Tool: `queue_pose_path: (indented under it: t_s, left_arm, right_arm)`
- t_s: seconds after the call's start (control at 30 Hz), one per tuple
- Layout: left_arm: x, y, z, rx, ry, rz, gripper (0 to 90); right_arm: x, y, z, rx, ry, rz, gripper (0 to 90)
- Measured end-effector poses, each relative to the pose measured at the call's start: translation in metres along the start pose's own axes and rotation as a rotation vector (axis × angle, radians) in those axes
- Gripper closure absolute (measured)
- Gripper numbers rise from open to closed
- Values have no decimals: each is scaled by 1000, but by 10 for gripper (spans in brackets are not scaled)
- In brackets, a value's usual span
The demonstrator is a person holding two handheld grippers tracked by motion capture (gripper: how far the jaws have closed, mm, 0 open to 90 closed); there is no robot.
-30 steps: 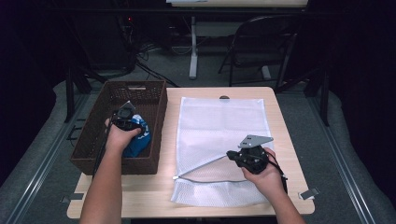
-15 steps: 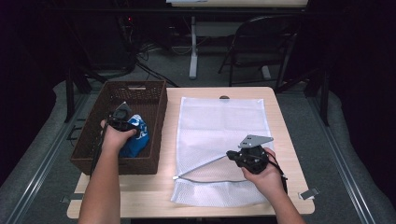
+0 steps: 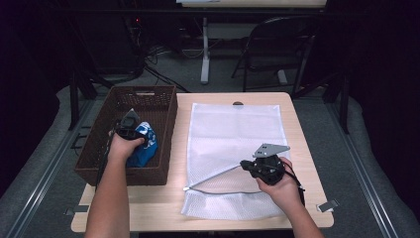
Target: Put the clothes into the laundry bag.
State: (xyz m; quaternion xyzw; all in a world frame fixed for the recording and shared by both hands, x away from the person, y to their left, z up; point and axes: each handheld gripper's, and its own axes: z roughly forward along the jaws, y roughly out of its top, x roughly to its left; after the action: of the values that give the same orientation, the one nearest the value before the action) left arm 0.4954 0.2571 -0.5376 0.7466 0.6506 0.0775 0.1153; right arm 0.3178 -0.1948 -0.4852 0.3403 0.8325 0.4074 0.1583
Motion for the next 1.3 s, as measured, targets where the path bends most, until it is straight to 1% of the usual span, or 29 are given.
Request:
queue_pose_path:
  t_s: [0.03,0.1,0.23,0.33,0.37,0.4,0.43,0.5,0.57,0.63,0.8,0.87,1.07,1.2,1.3]
  left_arm:
    - [0,0,0,-8,-5,5,270]
    - [0,-1,1,-8,-15,12,310]
    - [-2,-2,1,-15,-5,32,362]
    - [-2,-3,1,-15,-8,47,375]
    - [-2,-3,1,-22,-7,38,377]
    - [-2,-4,1,-25,-7,38,378]
    - [-1,-5,2,-36,-14,33,377]
    - [3,-7,2,-51,-39,1,397]
    - [4,-8,2,-61,-54,5,424]
    - [5,-10,2,-73,-59,-2,446]
    - [6,-10,-1,-77,-58,-2,553]
    - [6,-10,-2,-75,-56,-9,594]
    - [6,-9,-4,-81,-57,-19,639]
    - [6,-8,-8,-80,-62,-29,647]
    - [6,-8,-10,-89,-56,-30,648]
  right_arm:
    - [0,0,0,0,0,1,881]
    - [0,0,0,-1,1,3,881]
    - [0,0,0,-1,1,4,882]
    - [0,0,0,-1,1,4,881]
    - [0,0,0,-1,0,4,882]
    - [0,0,0,-1,0,4,881]
    - [0,0,0,-1,1,4,881]
    - [0,0,0,-3,1,2,881]
    - [-1,0,0,-4,1,1,882]
    - [-1,0,0,-4,0,2,881]
    - [0,0,-1,-4,-2,4,881]
    - [0,0,-1,-6,-3,3,881]
    - [-1,0,-1,-5,-3,4,881]
    - [0,-1,-1,-5,-3,6,880]
    - [0,-1,0,-2,-2,8,881]
